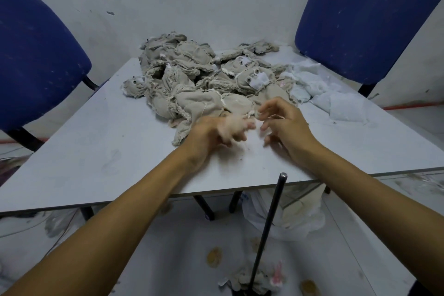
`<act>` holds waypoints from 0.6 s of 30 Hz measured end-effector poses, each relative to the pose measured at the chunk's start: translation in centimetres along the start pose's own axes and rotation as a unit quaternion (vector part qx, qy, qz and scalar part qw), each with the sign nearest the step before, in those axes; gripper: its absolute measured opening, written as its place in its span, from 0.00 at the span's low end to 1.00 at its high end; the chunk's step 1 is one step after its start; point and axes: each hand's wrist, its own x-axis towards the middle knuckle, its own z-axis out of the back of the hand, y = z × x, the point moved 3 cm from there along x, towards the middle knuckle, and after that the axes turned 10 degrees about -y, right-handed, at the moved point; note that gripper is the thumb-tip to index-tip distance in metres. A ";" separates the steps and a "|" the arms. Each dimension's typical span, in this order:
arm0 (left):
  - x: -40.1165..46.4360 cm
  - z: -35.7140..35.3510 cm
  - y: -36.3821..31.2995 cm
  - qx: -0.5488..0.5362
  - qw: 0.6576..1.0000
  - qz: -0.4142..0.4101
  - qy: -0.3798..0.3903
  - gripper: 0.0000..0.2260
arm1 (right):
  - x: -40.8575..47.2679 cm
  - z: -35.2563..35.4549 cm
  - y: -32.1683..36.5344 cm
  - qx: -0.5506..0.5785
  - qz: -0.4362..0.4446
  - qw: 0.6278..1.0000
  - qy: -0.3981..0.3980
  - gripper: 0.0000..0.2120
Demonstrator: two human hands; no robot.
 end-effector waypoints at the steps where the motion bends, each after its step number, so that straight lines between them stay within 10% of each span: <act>1: 0.0 0.0 0.0 -0.001 1.000 0.012 0.005 0.19 | 0.1 0.0 -0.2 -0.012 -0.001 1.000 -0.007 0.21; 6: -0.1 0.2 0.2 0.198 0.956 -0.041 -0.212 0.11 | -0.2 -1.2 -0.3 -0.231 0.120 0.965 0.018 0.20; 11: 0.3 -1.3 1.6 0.539 0.828 -0.141 -0.056 0.14 | -0.4 -1.5 -0.3 -0.320 0.179 0.930 0.012 0.14; 18: 0.1 -0.6 0.4 0.323 0.937 -0.094 -0.092 0.06 | -0.3 -1.7 -0.3 -0.382 0.202 0.901 0.037 0.14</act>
